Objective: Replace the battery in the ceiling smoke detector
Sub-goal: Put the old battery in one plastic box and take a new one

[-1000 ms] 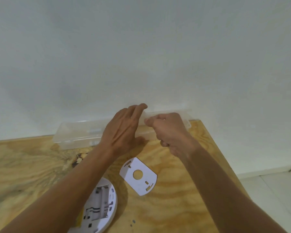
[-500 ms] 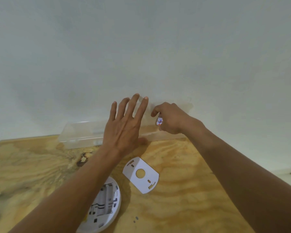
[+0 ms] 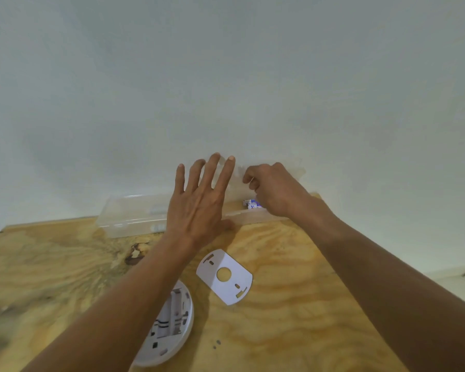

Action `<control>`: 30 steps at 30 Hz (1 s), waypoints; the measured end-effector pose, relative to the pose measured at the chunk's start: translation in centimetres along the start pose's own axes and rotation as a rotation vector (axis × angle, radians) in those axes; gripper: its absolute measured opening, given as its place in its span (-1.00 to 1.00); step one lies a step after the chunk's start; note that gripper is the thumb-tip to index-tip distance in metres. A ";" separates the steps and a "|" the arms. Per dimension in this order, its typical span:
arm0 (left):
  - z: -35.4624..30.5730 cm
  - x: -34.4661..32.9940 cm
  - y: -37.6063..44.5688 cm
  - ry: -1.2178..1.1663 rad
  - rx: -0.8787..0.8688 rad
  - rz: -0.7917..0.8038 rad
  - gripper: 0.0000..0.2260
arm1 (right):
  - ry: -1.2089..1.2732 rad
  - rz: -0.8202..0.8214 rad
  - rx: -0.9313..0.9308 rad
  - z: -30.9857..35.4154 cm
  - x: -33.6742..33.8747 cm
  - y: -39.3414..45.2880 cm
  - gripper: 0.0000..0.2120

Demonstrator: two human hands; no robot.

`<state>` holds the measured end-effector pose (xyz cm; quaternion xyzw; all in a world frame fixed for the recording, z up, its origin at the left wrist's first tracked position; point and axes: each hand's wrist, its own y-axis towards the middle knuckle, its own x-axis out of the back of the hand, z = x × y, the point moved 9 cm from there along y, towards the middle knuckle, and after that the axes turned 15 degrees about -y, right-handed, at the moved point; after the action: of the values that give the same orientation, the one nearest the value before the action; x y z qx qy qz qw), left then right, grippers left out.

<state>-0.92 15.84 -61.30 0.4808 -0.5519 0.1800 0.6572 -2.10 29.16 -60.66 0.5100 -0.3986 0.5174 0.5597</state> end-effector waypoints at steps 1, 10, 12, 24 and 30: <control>0.0 0.0 0.0 0.003 0.001 -0.001 0.18 | 0.017 -0.049 0.001 0.0 1.0 -0.3 -0.58; -0.2 0.2 -0.4 0.033 -0.004 -0.027 0.14 | -0.340 -0.133 0.008 -1.2 5.3 -1.1 -0.64; -0.3 0.0 -0.7 0.047 -0.011 -0.035 0.09 | -0.300 -0.130 0.017 -1.4 5.0 -1.4 -0.70; -2.1 -0.6 -1.5 -0.053 -0.001 0.107 -0.54 | -0.202 -0.053 -0.012 -2.0 2.2 -4.8 -0.69; -2.0 -0.3 -1.4 -0.168 0.031 0.160 -0.58 | -0.131 -0.108 -0.044 -4.7 1.8 -5.5 -0.71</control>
<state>1.19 16.89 -62.03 0.4586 -0.6388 0.1995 0.5846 3.21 34.44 -60.57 0.5513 -0.4174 0.4430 0.5706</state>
